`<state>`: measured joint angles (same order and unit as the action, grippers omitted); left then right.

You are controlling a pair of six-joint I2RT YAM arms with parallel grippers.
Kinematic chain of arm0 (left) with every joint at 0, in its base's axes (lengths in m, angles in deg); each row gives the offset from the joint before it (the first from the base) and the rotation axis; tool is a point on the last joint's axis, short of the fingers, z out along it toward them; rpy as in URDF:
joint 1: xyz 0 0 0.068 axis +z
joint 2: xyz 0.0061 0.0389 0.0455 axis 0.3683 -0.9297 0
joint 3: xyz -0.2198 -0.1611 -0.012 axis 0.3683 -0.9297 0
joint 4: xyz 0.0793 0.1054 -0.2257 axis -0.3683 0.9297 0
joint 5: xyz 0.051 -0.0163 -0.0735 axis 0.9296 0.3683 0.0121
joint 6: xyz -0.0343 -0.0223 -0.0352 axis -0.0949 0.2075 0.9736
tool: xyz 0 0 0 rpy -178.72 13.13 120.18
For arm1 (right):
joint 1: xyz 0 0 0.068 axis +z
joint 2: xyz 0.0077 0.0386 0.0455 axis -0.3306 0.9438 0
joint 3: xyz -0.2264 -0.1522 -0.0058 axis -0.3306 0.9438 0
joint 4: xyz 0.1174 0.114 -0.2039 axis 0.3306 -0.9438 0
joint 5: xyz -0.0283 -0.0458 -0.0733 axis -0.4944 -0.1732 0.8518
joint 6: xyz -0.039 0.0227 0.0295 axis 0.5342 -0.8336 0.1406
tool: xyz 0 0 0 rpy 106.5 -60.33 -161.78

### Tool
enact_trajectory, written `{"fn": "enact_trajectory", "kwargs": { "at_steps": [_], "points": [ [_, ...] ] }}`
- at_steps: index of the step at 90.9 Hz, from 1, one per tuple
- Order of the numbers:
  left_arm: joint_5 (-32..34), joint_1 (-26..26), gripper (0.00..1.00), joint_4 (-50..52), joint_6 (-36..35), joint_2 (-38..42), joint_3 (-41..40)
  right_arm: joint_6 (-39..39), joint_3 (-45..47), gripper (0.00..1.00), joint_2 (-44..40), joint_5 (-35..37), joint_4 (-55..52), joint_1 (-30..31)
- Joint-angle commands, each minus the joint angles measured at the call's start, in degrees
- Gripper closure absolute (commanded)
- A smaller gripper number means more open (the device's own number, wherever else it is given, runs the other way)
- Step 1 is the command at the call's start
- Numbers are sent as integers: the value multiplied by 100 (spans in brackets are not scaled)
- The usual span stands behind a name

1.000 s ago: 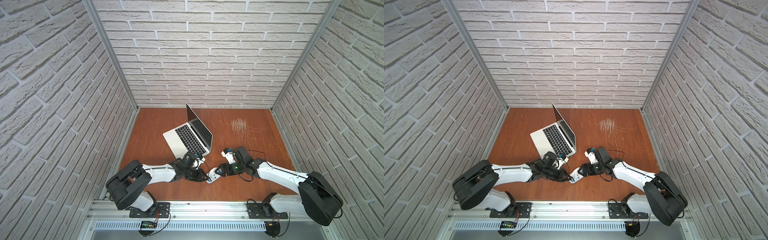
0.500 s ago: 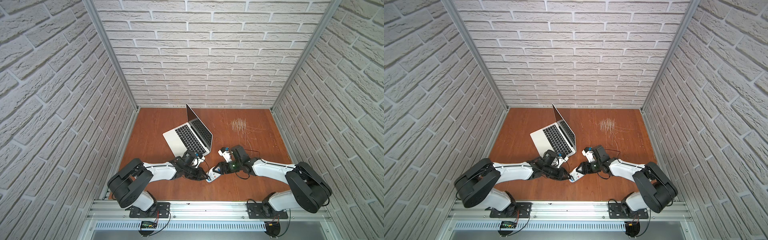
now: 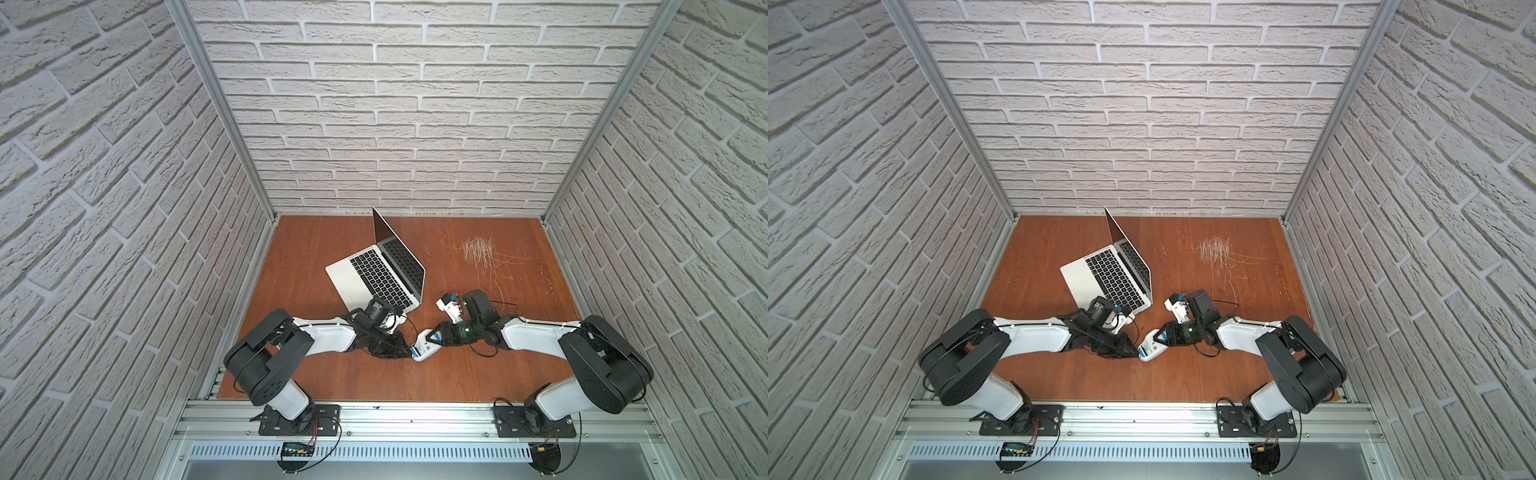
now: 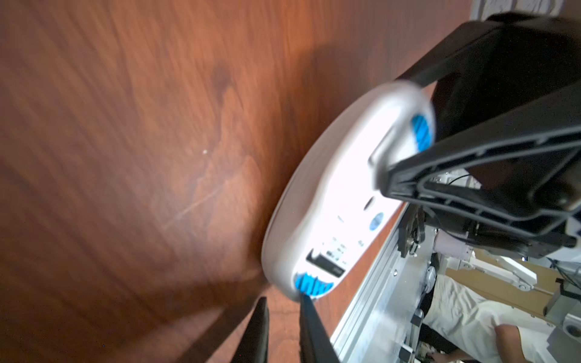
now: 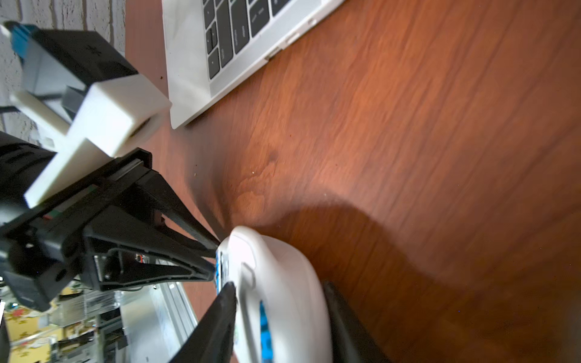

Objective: Remove the wireless mouse receiver from the laptop
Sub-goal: Insert the USB plug into the mouse, then place the mouse at the center of the board.

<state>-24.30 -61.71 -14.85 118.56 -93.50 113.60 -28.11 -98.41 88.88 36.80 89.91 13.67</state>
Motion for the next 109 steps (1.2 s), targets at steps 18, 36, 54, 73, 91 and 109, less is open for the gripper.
{"fn": "enact_trajectory", "kwargs": {
  "at_steps": [18,36,54,73,91,109],
  "points": [
    [188,-17,100,204,-212,-299,219,-184,110,52,139,-298,198,52],
    [205,-16,100,161,-191,-231,159,-177,126,60,96,-242,180,46],
    [297,-17,100,134,-143,-14,44,-95,89,75,-116,-18,18,34],
    [631,-9,82,264,117,1021,-216,300,2,84,-1049,845,-749,33],
    [1218,67,57,1043,200,2450,-320,700,-196,88,-1857,1559,-1449,71],
    [2098,277,44,1858,483,3381,-262,1245,-664,90,-2238,3153,-2284,528]
  ]
}}
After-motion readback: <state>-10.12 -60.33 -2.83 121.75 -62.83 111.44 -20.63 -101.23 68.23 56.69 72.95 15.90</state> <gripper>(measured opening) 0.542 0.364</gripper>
